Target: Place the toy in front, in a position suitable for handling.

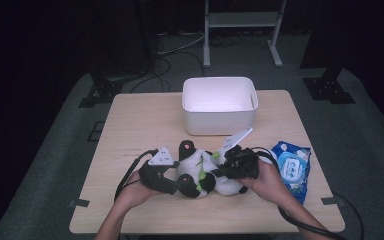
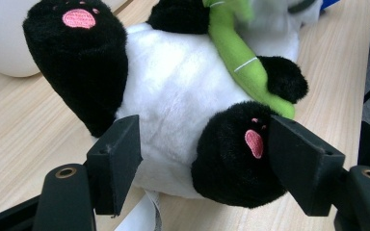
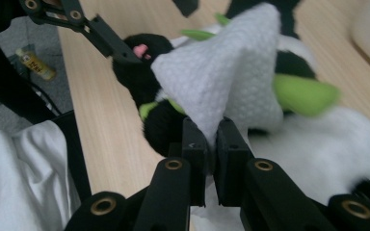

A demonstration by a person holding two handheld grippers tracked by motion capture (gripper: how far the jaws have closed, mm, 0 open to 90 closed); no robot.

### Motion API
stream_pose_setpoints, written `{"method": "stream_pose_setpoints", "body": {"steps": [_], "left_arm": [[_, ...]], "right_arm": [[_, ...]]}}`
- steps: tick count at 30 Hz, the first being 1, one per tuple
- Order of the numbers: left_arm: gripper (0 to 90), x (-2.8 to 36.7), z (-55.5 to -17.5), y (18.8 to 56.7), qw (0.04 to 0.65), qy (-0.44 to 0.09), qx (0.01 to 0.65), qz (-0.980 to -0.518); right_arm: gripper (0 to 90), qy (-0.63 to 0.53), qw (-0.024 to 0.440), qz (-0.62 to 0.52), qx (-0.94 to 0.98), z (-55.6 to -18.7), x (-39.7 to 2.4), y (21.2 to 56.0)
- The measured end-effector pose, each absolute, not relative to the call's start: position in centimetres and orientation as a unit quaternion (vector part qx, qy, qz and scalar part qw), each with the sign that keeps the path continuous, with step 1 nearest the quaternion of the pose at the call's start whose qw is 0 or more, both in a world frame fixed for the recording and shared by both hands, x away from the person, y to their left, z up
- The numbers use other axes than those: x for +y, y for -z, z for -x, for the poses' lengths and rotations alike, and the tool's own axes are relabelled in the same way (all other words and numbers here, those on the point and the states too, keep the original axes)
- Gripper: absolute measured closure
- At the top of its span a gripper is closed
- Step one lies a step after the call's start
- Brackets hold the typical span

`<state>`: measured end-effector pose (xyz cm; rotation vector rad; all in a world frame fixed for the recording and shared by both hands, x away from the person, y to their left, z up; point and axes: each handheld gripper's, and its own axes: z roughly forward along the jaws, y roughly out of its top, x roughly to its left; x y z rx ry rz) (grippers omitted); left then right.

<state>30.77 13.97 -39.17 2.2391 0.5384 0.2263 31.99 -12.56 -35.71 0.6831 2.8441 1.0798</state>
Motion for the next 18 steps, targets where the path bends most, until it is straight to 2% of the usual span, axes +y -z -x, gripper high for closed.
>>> {"method": "stream_pose_setpoints", "body": {"steps": [6,18], "left_arm": [[28.0,14.0,-30.8,39.2,0.403,-0.09,0.212,-0.886],[28.0,13.9,-30.7,39.3,0.4,-0.084,0.209,-0.888]], "right_arm": [[83.9,-0.335,-0.005,-0.205,0.92,-32.1,-10.6,36.4],[83.9,-0.347,0.024,-0.187,0.919,-33.3,-9.0,34.1]]}}
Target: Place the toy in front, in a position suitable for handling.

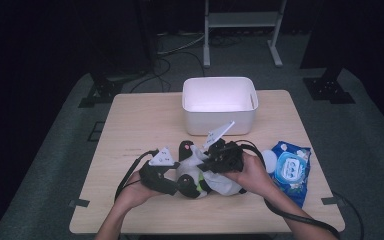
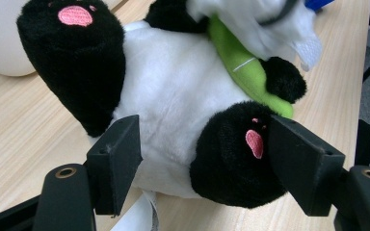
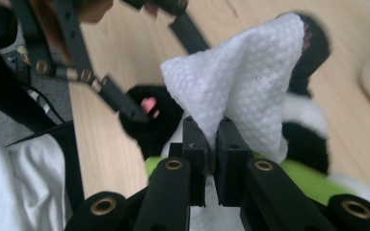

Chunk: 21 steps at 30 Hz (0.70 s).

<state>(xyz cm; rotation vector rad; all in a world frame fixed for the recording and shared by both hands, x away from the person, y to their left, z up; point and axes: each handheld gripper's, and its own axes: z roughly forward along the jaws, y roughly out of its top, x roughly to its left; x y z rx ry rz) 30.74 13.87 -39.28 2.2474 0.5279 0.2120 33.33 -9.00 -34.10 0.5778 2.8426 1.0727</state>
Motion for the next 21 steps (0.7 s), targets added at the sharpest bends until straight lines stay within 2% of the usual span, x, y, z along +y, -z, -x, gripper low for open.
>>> {"method": "stream_pose_setpoints", "body": {"steps": [8,21], "left_arm": [[28.1,13.8,-30.7,39.3,0.399,-0.081,0.206,-0.89],[28.0,13.8,-30.7,39.4,0.398,-0.078,0.205,-0.89]], "right_arm": [[83.9,-0.341,0.033,-0.189,0.92,-35.6,-7.0,32.7],[83.9,-0.334,0.037,-0.203,0.92,-39.3,-4.2,32.7]]}}
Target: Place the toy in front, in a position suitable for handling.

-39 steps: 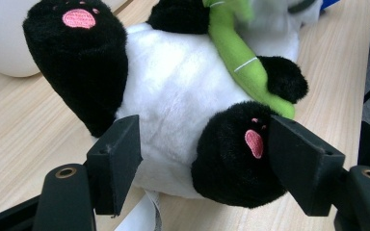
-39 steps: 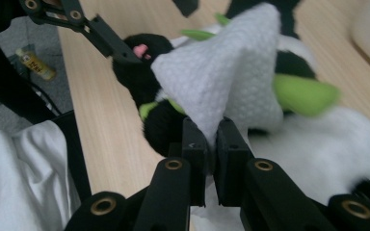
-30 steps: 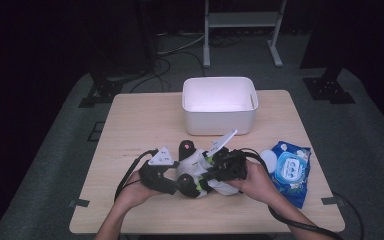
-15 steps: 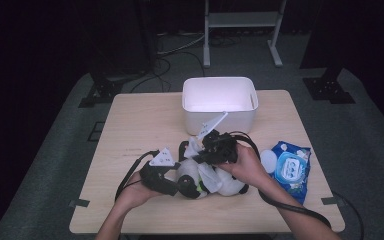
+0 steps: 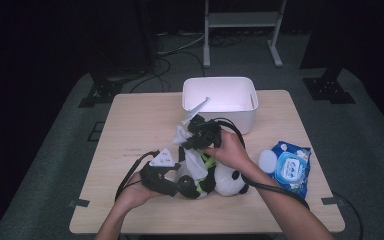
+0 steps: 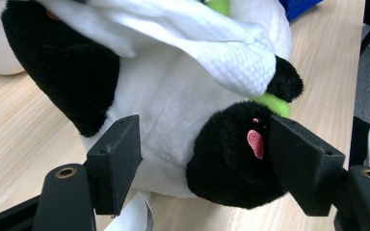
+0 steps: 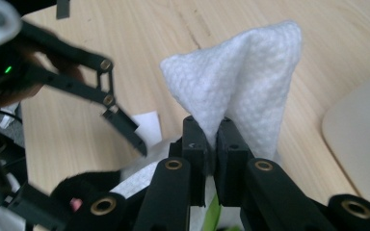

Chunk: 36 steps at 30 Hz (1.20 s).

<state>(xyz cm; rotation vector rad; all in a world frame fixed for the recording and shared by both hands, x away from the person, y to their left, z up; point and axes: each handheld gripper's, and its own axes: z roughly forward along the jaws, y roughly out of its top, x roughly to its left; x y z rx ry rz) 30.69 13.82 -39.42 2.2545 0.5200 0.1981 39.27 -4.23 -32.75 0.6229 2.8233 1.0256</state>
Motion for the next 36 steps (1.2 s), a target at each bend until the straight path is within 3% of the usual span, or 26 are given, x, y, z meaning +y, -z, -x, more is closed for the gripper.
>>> {"method": "stream_pose_setpoints", "body": {"steps": [8,22,36], "left_arm": [[28.1,13.9,-30.7,39.4,0.4,-0.077,0.208,-0.889],[27.7,13.8,-30.7,39.4,0.397,-0.075,0.204,-0.892],[27.4,13.5,-30.7,39.5,0.389,-0.078,0.201,-0.896]], "right_arm": [[84.0,-0.337,0.038,-0.218,0.915,-40.4,-4.9,32.8],[83.8,-0.32,0.046,-0.248,0.913,-39.7,-10.3,34.6],[81.9,-0.294,0.044,-0.179,0.938,-37.4,-12.9,34.8]]}}
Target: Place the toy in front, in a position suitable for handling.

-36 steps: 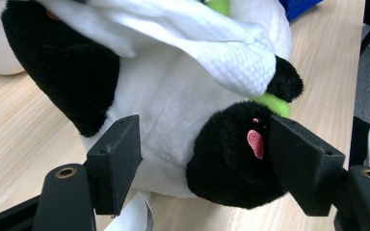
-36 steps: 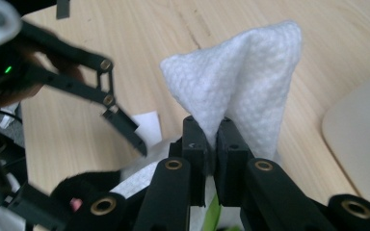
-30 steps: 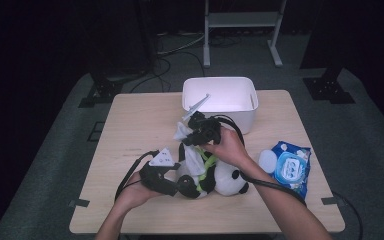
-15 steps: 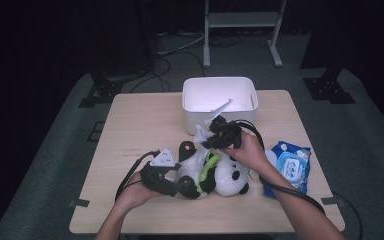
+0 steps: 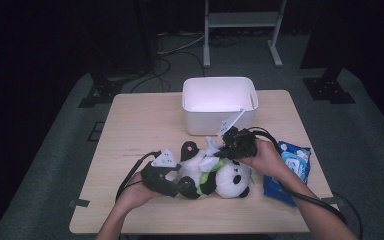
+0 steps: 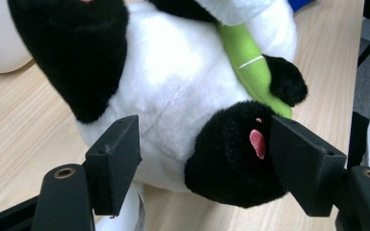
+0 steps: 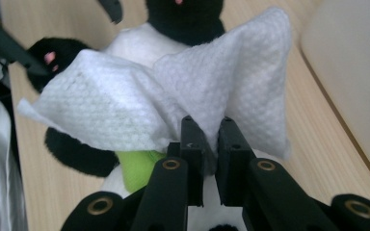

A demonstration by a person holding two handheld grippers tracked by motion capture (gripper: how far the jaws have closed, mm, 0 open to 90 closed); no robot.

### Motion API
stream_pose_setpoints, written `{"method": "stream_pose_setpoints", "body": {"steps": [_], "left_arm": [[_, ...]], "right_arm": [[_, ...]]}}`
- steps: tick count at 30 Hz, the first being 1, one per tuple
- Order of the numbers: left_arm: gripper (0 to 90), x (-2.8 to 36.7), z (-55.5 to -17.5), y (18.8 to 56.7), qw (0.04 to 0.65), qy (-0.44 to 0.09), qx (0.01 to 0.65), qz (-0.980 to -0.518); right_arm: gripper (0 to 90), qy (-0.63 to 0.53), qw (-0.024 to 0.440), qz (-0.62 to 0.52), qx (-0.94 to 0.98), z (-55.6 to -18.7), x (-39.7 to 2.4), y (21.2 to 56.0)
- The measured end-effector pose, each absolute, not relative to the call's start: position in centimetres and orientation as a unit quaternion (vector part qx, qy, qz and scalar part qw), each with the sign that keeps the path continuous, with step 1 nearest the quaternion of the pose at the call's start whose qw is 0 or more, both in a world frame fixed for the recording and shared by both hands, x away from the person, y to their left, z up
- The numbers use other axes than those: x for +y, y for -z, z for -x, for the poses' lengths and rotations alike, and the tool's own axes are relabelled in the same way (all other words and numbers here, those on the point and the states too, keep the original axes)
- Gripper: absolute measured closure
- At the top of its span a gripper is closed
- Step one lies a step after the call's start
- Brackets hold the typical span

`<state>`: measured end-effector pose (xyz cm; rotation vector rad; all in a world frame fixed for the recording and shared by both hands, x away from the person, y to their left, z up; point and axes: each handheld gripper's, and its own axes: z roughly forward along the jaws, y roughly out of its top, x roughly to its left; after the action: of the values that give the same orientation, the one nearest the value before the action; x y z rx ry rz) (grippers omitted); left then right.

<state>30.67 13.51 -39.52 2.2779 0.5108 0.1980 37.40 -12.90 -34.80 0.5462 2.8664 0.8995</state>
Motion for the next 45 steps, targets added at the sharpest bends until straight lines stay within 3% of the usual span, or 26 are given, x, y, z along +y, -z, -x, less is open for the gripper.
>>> {"method": "stream_pose_setpoints", "body": {"steps": [12,15,19,21,30,45], "left_arm": [[26.5,13.2,-30.6,39.8,0.382,-0.073,0.194,-0.901],[26.7,13.3,-30.7,39.8,0.388,-0.074,0.198,-0.897],[26.9,13.5,-30.6,39.3,0.397,-0.088,0.199,-0.892],[26.9,13.5,-30.5,39.0,0.399,-0.094,0.198,-0.89],[26.8,13.6,-30.4,38.7,0.4,-0.098,0.196,-0.89],[26.4,13.4,-30.4,38.7,0.401,-0.098,0.198,-0.889]], "right_arm": [[68.5,-0.288,0.01,-0.159,0.944,-37.0,-12.9,35.1],[70.1,-0.287,0.018,-0.168,0.943,-37.2,-12.8,35.5],[82.2,-0.27,0.045,-0.185,0.944,-37.0,-12.7,35.6],[84.0,-0.265,0.053,-0.19,0.944,-37.0,-12.7,35.4],[84.2,-0.271,0.065,-0.205,0.938,-37.0,-13.9,34.2],[79.0,-0.302,0.024,-0.212,0.929,-35.9,-16.5,34.0]]}}
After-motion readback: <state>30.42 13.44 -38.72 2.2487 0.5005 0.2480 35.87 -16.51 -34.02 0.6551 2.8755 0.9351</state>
